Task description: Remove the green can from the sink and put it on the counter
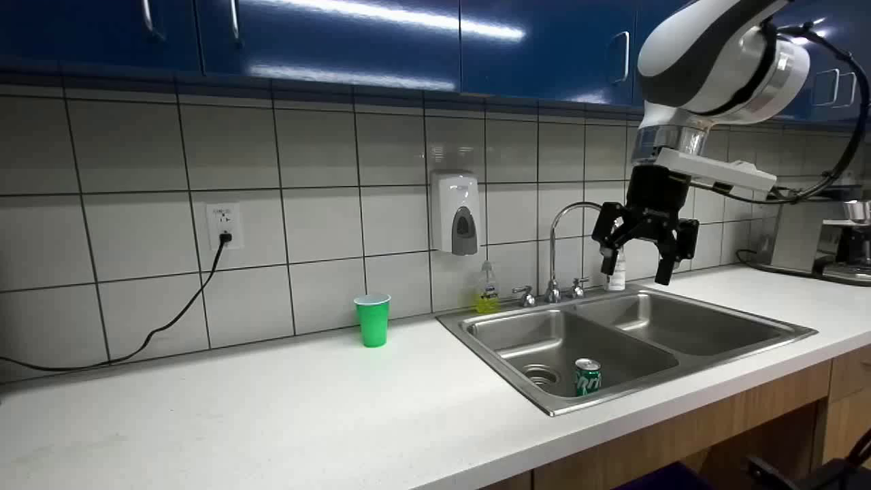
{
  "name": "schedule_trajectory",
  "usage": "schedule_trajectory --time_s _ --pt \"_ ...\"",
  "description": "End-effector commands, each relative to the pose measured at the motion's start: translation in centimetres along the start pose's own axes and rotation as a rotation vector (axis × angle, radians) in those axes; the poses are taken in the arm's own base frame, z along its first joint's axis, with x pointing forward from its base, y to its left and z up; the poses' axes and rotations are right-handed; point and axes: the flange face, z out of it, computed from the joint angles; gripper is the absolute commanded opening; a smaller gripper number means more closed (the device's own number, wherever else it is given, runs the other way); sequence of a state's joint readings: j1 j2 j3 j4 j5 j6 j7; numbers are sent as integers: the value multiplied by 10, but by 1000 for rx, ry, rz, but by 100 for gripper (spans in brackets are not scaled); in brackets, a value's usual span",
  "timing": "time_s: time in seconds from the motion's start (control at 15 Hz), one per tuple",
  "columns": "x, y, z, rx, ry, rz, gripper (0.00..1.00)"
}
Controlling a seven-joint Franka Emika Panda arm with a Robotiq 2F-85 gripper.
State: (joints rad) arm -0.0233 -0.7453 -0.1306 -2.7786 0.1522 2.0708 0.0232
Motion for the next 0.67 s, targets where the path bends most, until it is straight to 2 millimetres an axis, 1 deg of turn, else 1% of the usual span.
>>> schedule_trajectory --time_s 0.0,0.33,0.47,0.6 --pt "0 0 0 -1 -3 0 100" --pt "25 7 0 -124 -26 -63 100" --pt "37 12 3 -131 -38 -85 100" --pt "53 15 10 -126 -52 -108 100"
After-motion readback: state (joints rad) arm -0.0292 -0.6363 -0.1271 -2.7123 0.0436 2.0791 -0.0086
